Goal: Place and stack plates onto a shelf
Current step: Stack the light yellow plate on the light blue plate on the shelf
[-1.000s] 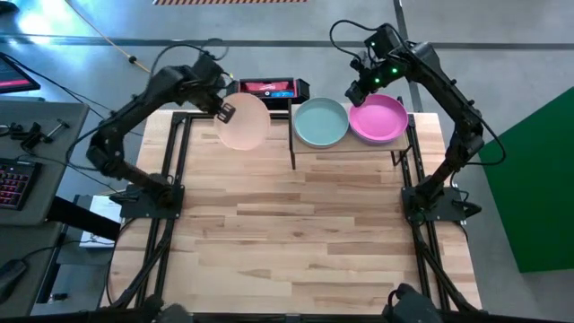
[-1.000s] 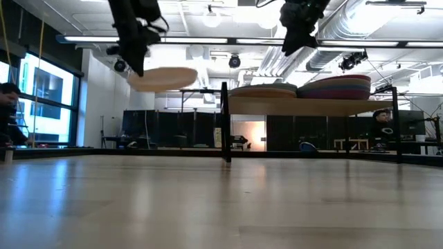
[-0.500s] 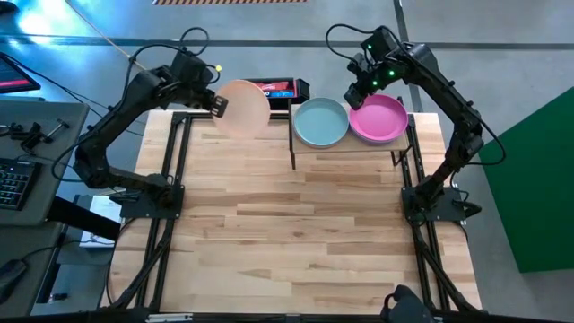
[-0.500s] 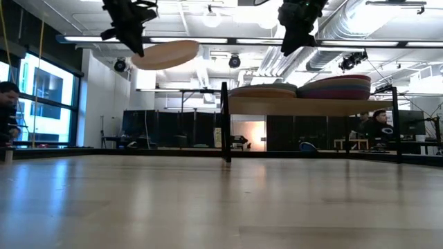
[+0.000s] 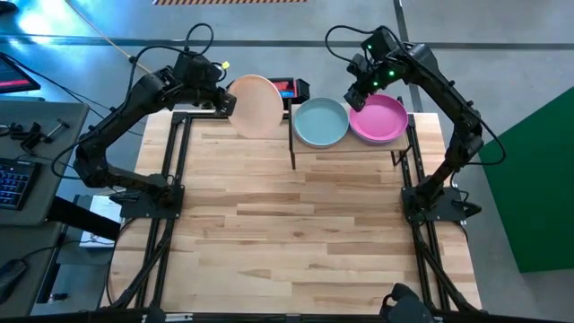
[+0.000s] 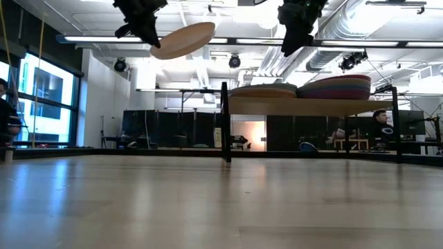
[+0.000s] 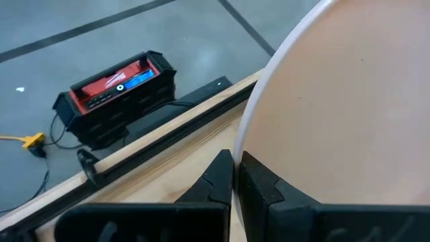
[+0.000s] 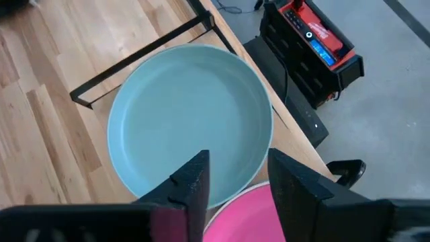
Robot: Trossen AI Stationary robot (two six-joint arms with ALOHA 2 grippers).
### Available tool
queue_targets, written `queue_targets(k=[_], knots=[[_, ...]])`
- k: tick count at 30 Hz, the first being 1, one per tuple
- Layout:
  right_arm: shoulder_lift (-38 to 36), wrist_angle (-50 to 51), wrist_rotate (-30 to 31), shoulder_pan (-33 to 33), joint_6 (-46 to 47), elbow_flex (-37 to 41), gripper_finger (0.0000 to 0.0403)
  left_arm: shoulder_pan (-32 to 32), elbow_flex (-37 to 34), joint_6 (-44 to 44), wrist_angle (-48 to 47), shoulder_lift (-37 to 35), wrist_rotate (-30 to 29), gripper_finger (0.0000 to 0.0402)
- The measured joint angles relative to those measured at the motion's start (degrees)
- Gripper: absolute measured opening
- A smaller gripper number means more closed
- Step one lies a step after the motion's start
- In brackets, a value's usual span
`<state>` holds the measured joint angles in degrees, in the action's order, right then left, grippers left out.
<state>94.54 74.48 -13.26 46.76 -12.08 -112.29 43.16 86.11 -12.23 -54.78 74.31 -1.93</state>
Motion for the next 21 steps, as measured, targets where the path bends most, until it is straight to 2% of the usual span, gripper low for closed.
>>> queue_targets(k=[7, 14, 21], knots=[[0.0, -5.7, -0.23, -1.04, 5.53, 0.0, 0.0168, -3.59, 0.03, -2.76, 5.87, 1.15, -0.26, 0.0], [0.0, -14.74, -0.18, -5.85, 5.85, -0.04, 0.017, -6.45, 0.07, -4.22, 12.16, 5.07, -0.37, 0.0], [-0.02, -18.19, 8.19, -10.42, 3.81, -0.17, 0.0152, -8.84, 0.07, -3.7, 15.92, 9.17, -4.44, 0.0]])
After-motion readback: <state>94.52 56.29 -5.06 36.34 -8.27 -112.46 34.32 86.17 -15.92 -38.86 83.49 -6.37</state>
